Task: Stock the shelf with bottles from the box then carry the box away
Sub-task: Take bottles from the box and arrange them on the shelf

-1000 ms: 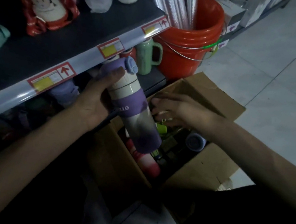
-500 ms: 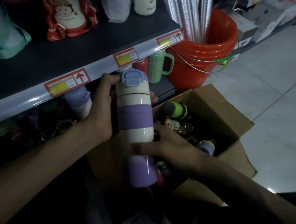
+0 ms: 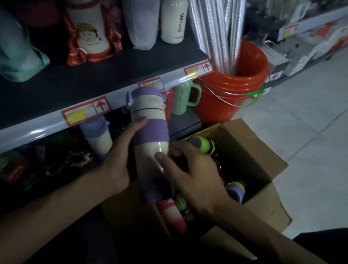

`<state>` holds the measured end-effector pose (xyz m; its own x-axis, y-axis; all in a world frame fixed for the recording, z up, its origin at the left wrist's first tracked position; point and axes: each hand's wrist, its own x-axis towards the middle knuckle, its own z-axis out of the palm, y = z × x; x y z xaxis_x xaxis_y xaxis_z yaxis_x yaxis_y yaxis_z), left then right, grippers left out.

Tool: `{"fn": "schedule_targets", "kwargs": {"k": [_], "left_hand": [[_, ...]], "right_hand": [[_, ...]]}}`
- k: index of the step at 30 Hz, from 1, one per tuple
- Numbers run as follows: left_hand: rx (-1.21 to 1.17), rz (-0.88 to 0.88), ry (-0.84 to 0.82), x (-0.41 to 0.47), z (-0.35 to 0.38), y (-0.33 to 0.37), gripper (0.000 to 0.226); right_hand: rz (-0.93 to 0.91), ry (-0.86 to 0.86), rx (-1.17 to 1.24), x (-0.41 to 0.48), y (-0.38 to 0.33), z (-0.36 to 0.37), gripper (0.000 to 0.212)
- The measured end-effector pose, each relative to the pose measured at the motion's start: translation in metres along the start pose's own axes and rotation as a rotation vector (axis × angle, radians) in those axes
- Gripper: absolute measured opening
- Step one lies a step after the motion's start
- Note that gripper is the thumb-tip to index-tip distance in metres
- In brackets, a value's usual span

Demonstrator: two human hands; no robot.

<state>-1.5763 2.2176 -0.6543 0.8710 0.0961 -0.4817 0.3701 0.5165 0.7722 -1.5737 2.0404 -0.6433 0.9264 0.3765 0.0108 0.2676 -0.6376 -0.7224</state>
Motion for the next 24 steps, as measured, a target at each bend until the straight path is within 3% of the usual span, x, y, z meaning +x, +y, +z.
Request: {"fn": "schedule_targets", "kwargs": {"k": [5,8,14,20,24], "left_hand": [[-0.186,0.098,0.082,-0.017,-0.019,0.031,0.060],[-0.270,0.082,0.059,-0.029,-0.033,0.051,0.076],[-0.371,0.097,-0.043,-0.058,-0.072,0.076,0.069],[-0.361,0.217,0.014,-0.070,-0.099,0.093,0.064],[-0.307,0.317,0.049,-0.073,-0.112,0.099,0.051]], "right_hand": [[-0.201,0.043,-0.033,0.005,-0.005,-0.005,0.039],[-0.226,0.021,-0.042,0.005,-0.010,0.003,0.042],[-0.291,-0.111,-0.066,0.008,-0.039,0.024,0.049],[-0.279,-0.120,0.200,0.023,-0.087,0.044,0.020],[-0.328,-0.182,0.262,0.036,-0.119,0.050,0.018]]}}
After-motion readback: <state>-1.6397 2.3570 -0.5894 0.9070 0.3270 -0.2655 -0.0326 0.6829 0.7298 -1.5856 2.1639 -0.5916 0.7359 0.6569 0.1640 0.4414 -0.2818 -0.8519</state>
